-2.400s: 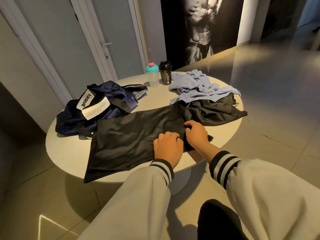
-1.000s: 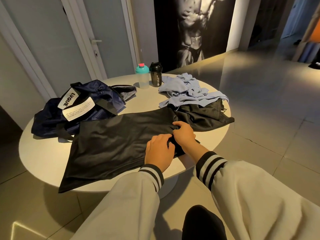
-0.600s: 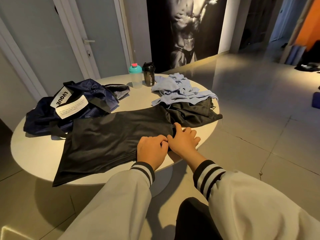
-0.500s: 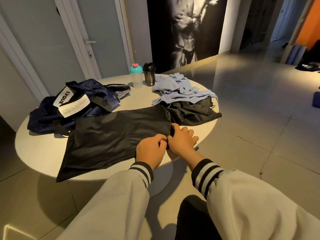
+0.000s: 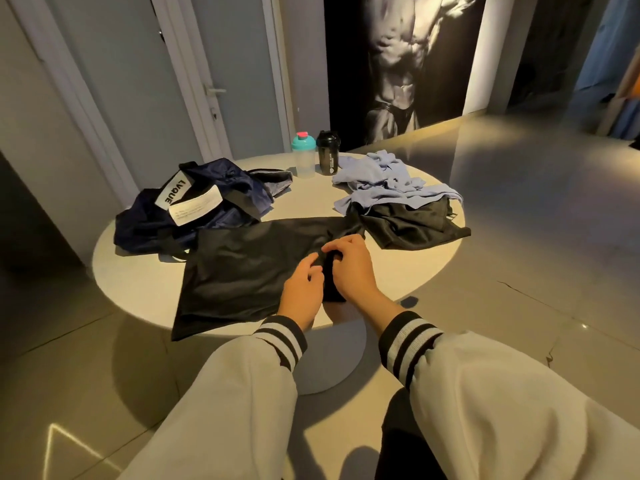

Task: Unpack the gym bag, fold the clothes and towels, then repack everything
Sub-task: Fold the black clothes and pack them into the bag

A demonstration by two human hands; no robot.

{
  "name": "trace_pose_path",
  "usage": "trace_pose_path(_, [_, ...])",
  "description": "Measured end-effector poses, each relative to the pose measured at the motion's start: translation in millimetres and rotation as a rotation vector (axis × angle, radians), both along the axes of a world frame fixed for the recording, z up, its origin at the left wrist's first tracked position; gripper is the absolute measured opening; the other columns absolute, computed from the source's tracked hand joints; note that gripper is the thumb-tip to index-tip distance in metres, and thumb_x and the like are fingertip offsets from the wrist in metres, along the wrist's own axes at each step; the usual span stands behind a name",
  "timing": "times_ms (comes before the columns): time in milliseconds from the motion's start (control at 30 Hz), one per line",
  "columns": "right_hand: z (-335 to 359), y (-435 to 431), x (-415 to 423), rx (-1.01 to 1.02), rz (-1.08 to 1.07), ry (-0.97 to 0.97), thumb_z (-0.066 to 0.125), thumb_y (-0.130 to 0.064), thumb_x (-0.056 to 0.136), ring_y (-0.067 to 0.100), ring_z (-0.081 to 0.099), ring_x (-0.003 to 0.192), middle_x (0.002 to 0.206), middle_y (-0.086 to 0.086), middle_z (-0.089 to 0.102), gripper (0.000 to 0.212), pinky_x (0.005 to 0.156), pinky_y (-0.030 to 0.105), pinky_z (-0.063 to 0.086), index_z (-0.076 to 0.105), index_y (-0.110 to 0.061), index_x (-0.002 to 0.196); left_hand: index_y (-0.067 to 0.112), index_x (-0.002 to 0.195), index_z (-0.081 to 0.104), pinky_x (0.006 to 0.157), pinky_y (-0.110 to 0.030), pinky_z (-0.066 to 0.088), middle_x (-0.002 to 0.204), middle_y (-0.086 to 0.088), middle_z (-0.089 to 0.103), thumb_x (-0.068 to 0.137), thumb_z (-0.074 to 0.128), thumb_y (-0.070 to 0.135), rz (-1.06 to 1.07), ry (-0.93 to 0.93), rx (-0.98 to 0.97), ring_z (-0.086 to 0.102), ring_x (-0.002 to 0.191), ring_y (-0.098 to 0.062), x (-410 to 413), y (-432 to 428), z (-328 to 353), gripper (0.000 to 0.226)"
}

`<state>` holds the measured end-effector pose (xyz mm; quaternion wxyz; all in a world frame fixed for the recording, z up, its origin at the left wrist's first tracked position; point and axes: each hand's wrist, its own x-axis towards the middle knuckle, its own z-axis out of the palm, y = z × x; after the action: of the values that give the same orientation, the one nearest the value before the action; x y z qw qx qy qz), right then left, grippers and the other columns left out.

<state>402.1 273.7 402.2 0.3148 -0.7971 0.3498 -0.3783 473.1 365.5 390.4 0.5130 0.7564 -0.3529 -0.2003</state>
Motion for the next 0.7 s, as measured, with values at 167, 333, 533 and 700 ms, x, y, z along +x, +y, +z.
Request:
trace_pose_path(167, [27, 19, 39, -0.027, -0.002, -0.055, 0.048, 0.007, 0.094, 0.012, 0.051, 0.104, 0.124, 0.004, 0.053, 0.034, 0.088, 0.012, 0.035, 0.071, -0.012, 0.112, 0.029, 0.138, 0.057, 0.110, -0.036, 0.044, 0.139, 0.004, 0.058, 0.106, 0.045, 0.031, 0.126, 0.051, -0.150, 0.054, 0.125, -0.014, 41, 31, 13, 0.034])
trace_pose_path(333, [41, 61, 108, -0.185, 0.223, -0.022, 0.052, 0.013, 0.087, 0.020, 0.057, 0.107, 0.119, 0.006, 0.058, 0.040, 0.099, 0.028, 0.045, 0.071, -0.010, 0.113, 0.032, 0.124, 0.065, 0.111, -0.044, 0.036, 0.124, 0.003, 0.067, 0.105, 0.038, 0.031, 0.415, -0.406, 0.163, 0.055, 0.118, -0.025, 98, 97, 18, 0.032])
trace_pose_path(533, [18, 116, 151, -0.310, 0.809, 0.368, 0.053, 0.009, 0.084, 0.027, 0.053, 0.118, 0.126, 0.011, 0.061, 0.049, 0.102, 0.042, 0.044, 0.066, -0.012, 0.127, 0.021, 0.093, 0.059, 0.082, -0.043, 0.050, 0.102, -0.013, 0.063, 0.106, 0.033, 0.034, 0.495, -0.128, 0.188, 0.059, 0.091, -0.030, 136, 145, -12, 0.031])
trace_pose_path(700, [-2, 91, 133, -0.292, 0.619, 0.434, 0.057, -0.008, 0.090, 0.030, 0.052, 0.123, 0.140, 0.003, 0.046, 0.059, 0.097, 0.049, 0.049, 0.046, -0.030, 0.144, 0.023, 0.074, 0.052, 0.059, -0.030, 0.035, 0.090, -0.011, 0.058, 0.104, 0.037, 0.029, 0.262, -0.214, 0.172, 0.055, 0.079, -0.024, 120, 128, -13, 0.034])
